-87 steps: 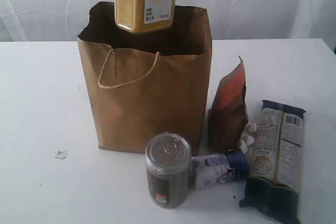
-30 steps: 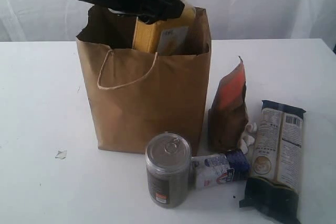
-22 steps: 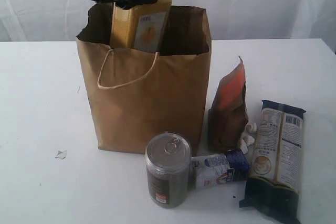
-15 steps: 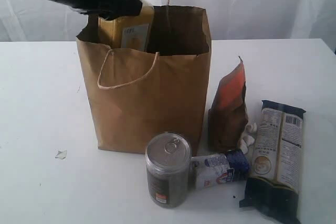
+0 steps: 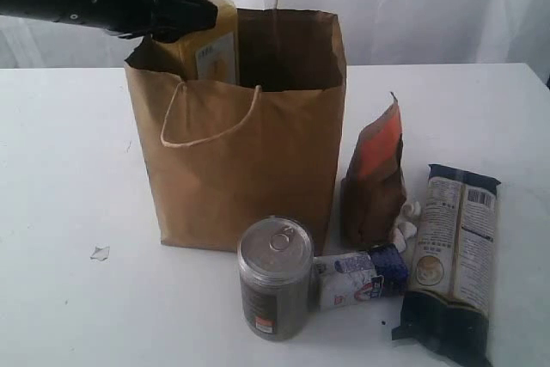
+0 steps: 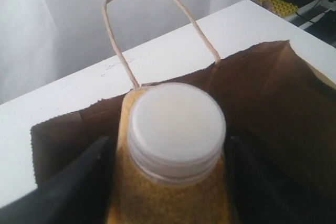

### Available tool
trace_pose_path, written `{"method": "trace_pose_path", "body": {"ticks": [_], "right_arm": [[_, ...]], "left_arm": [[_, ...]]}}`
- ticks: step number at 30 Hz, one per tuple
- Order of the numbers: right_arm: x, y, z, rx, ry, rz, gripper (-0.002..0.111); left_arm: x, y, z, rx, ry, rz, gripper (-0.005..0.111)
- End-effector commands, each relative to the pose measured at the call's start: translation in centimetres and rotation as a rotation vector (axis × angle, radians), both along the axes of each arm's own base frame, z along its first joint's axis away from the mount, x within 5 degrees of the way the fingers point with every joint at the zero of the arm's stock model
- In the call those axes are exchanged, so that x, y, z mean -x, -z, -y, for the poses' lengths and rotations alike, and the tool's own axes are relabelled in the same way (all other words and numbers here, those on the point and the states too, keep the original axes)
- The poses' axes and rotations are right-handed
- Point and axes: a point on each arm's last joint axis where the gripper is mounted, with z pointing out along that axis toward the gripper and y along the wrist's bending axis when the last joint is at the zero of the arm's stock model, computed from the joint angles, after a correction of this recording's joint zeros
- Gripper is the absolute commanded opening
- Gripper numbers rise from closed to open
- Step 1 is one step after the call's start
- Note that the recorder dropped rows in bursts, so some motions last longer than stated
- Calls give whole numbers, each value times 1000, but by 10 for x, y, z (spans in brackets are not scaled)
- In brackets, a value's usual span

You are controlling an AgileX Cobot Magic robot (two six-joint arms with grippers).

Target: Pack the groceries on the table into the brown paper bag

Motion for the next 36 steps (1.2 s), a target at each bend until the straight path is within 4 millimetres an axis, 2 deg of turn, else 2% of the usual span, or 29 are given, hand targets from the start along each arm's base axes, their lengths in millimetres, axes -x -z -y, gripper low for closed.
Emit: {"method": "trace_pose_path", "body": {"ticks": [1,7,17,29,36], "right_arm": [[0,1,0,8,-1,6,0],[0,1,0,8,-1,6,0],[0,1,0,8,-1,6,0],[0,1,0,8,-1,6,0],[0,1,0,8,-1,6,0]], "left_arm": [[11,-7,-4,-20,29,24,0],[21,-17,-5,17,53,15,0],[42,-30,13,35,121,97,0],[43,-35,18,91,108,97,0],[62,-34,39,59,250,123,0]]}}
